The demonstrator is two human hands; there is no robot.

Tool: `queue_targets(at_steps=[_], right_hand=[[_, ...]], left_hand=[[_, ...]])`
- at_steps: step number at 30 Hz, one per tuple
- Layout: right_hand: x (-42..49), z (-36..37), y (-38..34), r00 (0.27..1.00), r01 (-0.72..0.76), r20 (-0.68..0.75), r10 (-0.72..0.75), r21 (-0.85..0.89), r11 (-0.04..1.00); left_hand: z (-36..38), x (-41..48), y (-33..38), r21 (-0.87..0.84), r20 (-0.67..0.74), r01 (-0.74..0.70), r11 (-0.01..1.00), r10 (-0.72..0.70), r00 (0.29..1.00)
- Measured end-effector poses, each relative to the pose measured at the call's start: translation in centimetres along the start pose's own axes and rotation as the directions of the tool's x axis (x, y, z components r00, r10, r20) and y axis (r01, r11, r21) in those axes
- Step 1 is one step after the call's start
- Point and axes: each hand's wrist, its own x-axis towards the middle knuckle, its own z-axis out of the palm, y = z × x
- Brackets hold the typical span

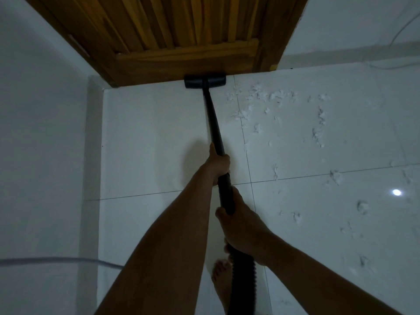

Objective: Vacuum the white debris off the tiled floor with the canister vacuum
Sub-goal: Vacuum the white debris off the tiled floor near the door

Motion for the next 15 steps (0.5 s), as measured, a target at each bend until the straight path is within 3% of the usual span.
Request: queue_targets(at_steps=[15], right_hand=[[-6.6,0.6,5.7,0.999,0.023,0.041,-0.019,-0.105,0.994]], left_hand=[[2.5,-6.3,-6.6,-0.029,-0.05,0.033,0.999,-0.035,0.998]])
